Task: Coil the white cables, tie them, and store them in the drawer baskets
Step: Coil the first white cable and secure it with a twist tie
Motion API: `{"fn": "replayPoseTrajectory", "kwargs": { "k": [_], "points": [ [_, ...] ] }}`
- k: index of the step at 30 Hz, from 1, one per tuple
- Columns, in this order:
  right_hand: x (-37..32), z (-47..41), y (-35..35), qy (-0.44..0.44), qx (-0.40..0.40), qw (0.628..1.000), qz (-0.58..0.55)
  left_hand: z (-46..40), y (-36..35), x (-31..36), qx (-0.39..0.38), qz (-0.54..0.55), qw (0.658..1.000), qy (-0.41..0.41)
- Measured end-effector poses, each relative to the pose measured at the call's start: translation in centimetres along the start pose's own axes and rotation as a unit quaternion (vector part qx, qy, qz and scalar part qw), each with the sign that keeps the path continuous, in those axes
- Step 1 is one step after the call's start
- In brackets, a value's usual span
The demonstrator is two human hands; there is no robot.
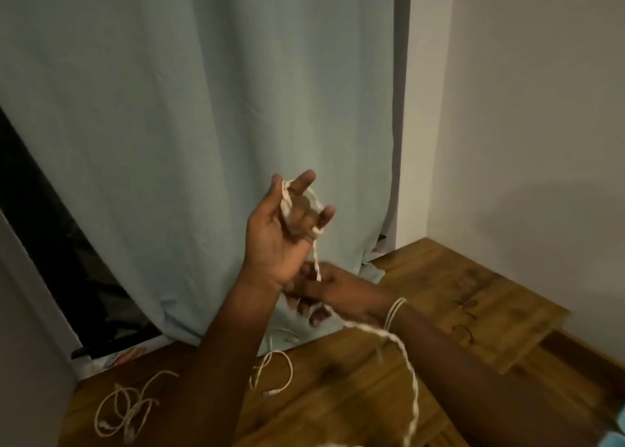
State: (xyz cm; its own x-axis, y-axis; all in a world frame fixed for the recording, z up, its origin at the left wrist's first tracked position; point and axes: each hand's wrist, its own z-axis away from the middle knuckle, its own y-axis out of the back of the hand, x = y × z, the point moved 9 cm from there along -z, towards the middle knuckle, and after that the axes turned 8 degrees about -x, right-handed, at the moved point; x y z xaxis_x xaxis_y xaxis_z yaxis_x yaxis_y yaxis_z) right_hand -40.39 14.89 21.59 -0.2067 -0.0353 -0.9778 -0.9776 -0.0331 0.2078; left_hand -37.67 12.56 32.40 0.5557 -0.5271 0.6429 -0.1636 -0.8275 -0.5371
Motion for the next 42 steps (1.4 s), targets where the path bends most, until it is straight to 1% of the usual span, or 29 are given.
{"fn": "replayPoseTrajectory", "kwargs": {
  "k": [2, 4, 5, 6, 7, 8, 9, 10, 11, 13, 15, 17, 19, 21, 23, 24, 25, 27, 29, 30, 31, 32, 33, 35, 36, 37, 38, 40, 42],
  "points": [
    [1.6, 0.1, -3.3, -0.063, -0.096, 0.986, -0.122, -0.6, 1.4, 0.4, 0.049, -0.133, 0.990, -0.015],
    [1.2, 1.4, -3.2, -0.076, -0.188, 0.966, -0.161, -0.2, 3.2, 0.3, 0.070, -0.321, 0.944, -0.007],
    [0.7, 2.3, -2.6, -0.069, -0.235, 0.960, -0.133, 0.2, 4.0, 0.5, 0.067, -0.436, 0.897, -0.007],
    [0.5, 3.4, -1.7, -0.064, -0.268, 0.958, -0.078, 0.5, 4.6, 0.6, 0.055, -0.545, 0.836, -0.002],
    [0.4, 4.4, -0.3, -0.069, -0.273, 0.960, -0.012, 0.9, 5.4, 0.5, 0.041, -0.625, 0.780, 0.022],
    [0.3, 5.0, 1.8, -0.077, -0.242, 0.966, 0.054, 1.3, 6.0, 0.1, 0.027, -0.660, 0.748, 0.069],
    [-0.5, 5.3, 4.3, -0.071, -0.183, 0.974, 0.114, 1.7, 6.6, -0.8, 0.008, -0.657, 0.744, 0.124],
    [-1.7, 5.5, 6.9, -0.053, -0.111, 0.979, 0.161, 2.3, 6.7, -1.9, -0.018, -0.633, 0.753, 0.176],
    [-3.1, 5.7, 9.3, -0.028, -0.032, 0.981, 0.191, 2.8, 6.1, -3.1, -0.045, -0.590, 0.776, 0.216],
    [-5.6, 5.7, 12.3, 0.034, 0.101, 0.970, 0.216, 3.7, 3.8, -4.9, -0.090, -0.453, 0.851, 0.250],
    [-6.6, 5.0, 12.1, 0.097, 0.164, 0.963, 0.192, 3.8, 0.6, -6.1, -0.140, -0.261, 0.919, 0.261],
    [-6.6, 3.8, 9.9, 0.153, 0.176, 0.961, 0.148, 3.0, -2.5, -6.3, -0.182, -0.074, 0.952, 0.235],
    [-5.8, 2.3, 7.0, 0.158, 0.186, 0.957, 0.158, 1.1, -3.5, -4.5, -0.146, 0.036, 0.981, 0.122],
    [-3.2, 0.6, 4.0, 0.095, 0.146, 0.966, 0.189, -0.5, -2.3, -2.1, -0.069, 0.035, 0.997, 0.020],
    [0.0, -0.2, 1.5, 0.033, 0.038, 0.976, 0.212, -1.3, -1.2, -0.1, -0.040, -0.102, 0.994, -0.021],
    [1.4, 0.0, 0.9, 0.013, -0.004, 0.978, 0.208, -1.3, -0.3, 0.7, -0.028, -0.233, 0.972, -0.031],
    [2.5, 0.7, 1.0, -0.005, -0.026, 0.983, 0.184, -1.1, 0.7, 1.3, -0.008, -0.390, 0.920, -0.035],
    [3.1, 2.4, 2.2, -0.022, -0.025, 0.995, 0.093, -0.1, 2.5, 1.6, 0.016, -0.629, 0.777, -0.016],
    [2.1, 4.2, 4.5, -0.022, 0.012, 0.997, 0.069, 1.4, 4.3, -0.4, -0.025, -0.746, 0.662, 0.071],
    [1.0, 4.9, 6.0, -0.016, 0.046, 0.993, 0.104, 2.3, 5.4, -1.9, -0.049, -0.768, 0.625, 0.128],
    [-0.3, 5.4, 7.5, -0.005, 0.083, 0.985, 0.152, 3.3, 6.1, -3.3, -0.067, -0.763, 0.618, 0.178],
    [-1.9, 5.7, 8.6, 0.018, 0.113, 0.973, 0.200, 4.2, 6.5, -4.4, -0.073, -0.729, 0.645, 0.218],
    [-3.6, 5.8, 9.1, 0.048, 0.135, 0.961, 0.236, 4.8, 6.4, -5.1, -0.065, -0.666, 0.702, 0.242],
    [-6.1, 5.7, 9.2, 0.117, 0.180, 0.940, 0.266, 5.2, 5.5, -5.9, -0.023, -0.472, 0.845, 0.249],
    [-6.8, 5.7, 9.3, 0.147, 0.209, 0.931, 0.260, 5.1, 5.1, -5.9, -0.002, -0.364, 0.901, 0.235],
    [-7.2, 5.9, 9.4, 0.173, 0.240, 0.923, 0.245, 5.1, 4.9, -5.9, 0.012, -0.277, 0.934, 0.224],
    [-7.4, 6.1, 9.4, 0.193, 0.267, 0.915, 0.233, 5.3, 5.1, -6.1, 0.021, -0.222, 0.948, 0.226],
    [-7.4, 6.4, 9.5, 0.219, 0.301, 0.901, 0.225, 6.5, 5.9, -6.9, 0.025, -0.186, 0.946, 0.265],
    [-7.0, 6.5, 9.9, 0.226, 0.319, 0.895, 0.214, 7.8, 5.8, -7.5, -0.004, -0.138, 0.944, 0.298]
  ]
}}
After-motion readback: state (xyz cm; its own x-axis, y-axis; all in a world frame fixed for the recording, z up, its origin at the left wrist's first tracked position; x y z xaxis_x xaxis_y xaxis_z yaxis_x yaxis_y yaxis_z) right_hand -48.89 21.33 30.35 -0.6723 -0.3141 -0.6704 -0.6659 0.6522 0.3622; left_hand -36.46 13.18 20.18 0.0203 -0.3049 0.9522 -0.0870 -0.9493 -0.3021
